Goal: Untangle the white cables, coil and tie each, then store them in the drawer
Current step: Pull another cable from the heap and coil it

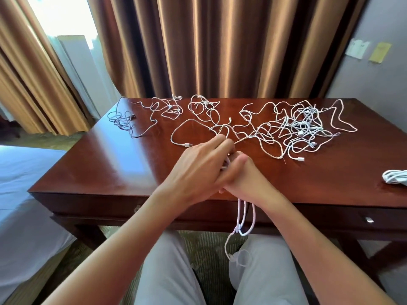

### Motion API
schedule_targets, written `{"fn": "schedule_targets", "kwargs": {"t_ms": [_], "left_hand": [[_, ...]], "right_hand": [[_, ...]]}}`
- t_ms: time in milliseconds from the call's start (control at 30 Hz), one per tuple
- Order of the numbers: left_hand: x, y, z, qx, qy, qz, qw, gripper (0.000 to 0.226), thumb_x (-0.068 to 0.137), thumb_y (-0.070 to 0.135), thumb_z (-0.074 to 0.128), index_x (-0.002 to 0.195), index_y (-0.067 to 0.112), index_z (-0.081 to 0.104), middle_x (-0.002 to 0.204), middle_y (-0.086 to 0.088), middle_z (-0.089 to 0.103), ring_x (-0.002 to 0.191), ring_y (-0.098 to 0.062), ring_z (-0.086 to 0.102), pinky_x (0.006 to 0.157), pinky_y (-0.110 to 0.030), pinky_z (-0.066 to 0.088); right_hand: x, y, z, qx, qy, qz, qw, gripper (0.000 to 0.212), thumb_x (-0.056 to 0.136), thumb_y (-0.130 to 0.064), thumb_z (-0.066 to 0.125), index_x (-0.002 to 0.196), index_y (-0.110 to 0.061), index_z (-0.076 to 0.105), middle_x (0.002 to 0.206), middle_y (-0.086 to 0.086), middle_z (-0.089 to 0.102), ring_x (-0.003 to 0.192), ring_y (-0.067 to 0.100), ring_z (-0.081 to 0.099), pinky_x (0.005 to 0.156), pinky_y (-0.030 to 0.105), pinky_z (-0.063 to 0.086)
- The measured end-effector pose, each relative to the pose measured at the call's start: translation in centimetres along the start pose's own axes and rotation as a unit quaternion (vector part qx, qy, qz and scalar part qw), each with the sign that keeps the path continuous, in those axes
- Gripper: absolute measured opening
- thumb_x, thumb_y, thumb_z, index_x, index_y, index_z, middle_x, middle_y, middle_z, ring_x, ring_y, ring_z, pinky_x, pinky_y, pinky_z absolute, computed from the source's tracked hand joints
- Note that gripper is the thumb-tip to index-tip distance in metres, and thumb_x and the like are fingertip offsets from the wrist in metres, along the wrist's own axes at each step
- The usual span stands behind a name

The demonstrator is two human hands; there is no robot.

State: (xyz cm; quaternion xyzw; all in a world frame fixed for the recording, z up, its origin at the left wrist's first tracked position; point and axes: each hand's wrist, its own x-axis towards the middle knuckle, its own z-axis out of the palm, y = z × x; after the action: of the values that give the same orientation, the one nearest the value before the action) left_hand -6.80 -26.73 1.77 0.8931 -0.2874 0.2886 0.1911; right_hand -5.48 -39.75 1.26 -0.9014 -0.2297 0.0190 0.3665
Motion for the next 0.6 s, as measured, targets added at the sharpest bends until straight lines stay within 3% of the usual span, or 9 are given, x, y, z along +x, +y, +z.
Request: {"fn": "schedule_targets", "kwargs": {"t_ms": [67, 167, 267, 367, 433, 500, 600], "left_hand": [[0.3, -0.7, 0.6, 0.046, 0.031, -0.001, 0.998, 0.040, 0.103, 0.039, 0.039, 0.074, 0.014, 0.050, 0.068, 0.001, 0.049, 0.054, -0.029, 0.052, 0.050, -0.041, 0.047], [0.0, -2.2, 1.2, -0.030, 0.029, -0.022, 0.999, 0.046, 0.103, 0.038, 0.042, 0.064, 0.014, 0.042, 0.053, 0.006, 0.037, 0.048, -0.020, 0.036, 0.050, -0.037, 0.040], [-0.1, -2.6, 1.4, -0.124, 0.057, -0.107, 0.985, 0.052, 0.103, 0.031, 0.048, 0.054, 0.017, 0.035, 0.046, 0.009, 0.029, 0.046, -0.012, 0.029, 0.048, -0.021, 0.028], [0.0, -3.1, 1.1, -0.176, 0.097, -0.201, 0.959, 0.058, 0.103, 0.022, 0.052, 0.051, 0.016, 0.030, 0.044, 0.010, 0.028, 0.045, -0.008, 0.027, 0.047, -0.020, 0.022], [-0.1, -3.8, 1.0, -0.201, 0.123, -0.244, 0.941, 0.059, 0.103, 0.026, 0.051, 0.050, 0.015, 0.027, 0.043, 0.007, 0.031, 0.048, -0.005, 0.028, 0.046, -0.030, 0.026], [-0.2, -4.2, 1.1, -0.261, 0.144, -0.296, 0.907, 0.061, 0.102, 0.034, 0.048, 0.052, 0.002, 0.035, 0.047, -0.019, 0.045, 0.046, -0.016, 0.036, 0.044, -0.035, 0.029], [0.1, -2.8, 1.4, -0.401, 0.149, -0.390, 0.816, 0.059, 0.104, 0.029, 0.047, 0.068, -0.018, 0.052, 0.057, -0.023, 0.053, 0.044, -0.021, 0.041, 0.041, -0.026, 0.030]], "right_hand": [[-0.2, 0.1, 0.2, 0.055, 0.013, 0.010, 0.998, 0.036, 0.078, -0.003, 0.066, 0.051, -0.025, 0.058, 0.054, -0.002, 0.064, 0.054, -0.002, 0.060, 0.054, 0.013, 0.043], [-0.8, 0.7, 0.2, 0.190, -0.013, 0.023, 0.981, 0.013, 0.076, -0.010, 0.081, 0.068, -0.010, 0.071, 0.063, 0.001, 0.070, 0.059, 0.004, 0.061, 0.059, 0.021, 0.046], [-0.9, 1.1, 0.2, 0.277, -0.018, 0.018, 0.961, 0.015, 0.078, -0.011, 0.085, 0.087, -0.011, 0.072, 0.074, -0.003, 0.073, 0.066, 0.005, 0.063, 0.064, 0.021, 0.048], [-1.3, 1.7, 0.1, 0.348, -0.040, 0.039, 0.936, 0.026, 0.084, -0.010, 0.080, 0.106, -0.009, 0.066, 0.063, 0.000, 0.068, 0.047, 0.008, 0.054, 0.052, 0.019, 0.046], [-1.8, 2.2, 0.2, 0.321, -0.028, 0.031, 0.946, 0.022, 0.086, -0.016, 0.079, 0.103, -0.008, 0.068, 0.053, -0.004, 0.059, 0.045, 0.006, 0.049, 0.054, 0.018, 0.044], [-2.3, 2.4, 0.5, 0.306, 0.020, -0.005, 0.952, 0.020, 0.085, -0.023, 0.080, 0.082, -0.007, 0.068, 0.053, -0.003, 0.051, 0.049, 0.006, 0.043, 0.055, 0.018, 0.038], [-2.8, 2.1, 1.4, 0.358, 0.098, -0.067, 0.926, 0.034, 0.082, -0.030, 0.083, 0.070, -0.018, 0.054, 0.062, 0.001, 0.043, 0.057, 0.012, 0.037, 0.056, 0.024, 0.035]]}}
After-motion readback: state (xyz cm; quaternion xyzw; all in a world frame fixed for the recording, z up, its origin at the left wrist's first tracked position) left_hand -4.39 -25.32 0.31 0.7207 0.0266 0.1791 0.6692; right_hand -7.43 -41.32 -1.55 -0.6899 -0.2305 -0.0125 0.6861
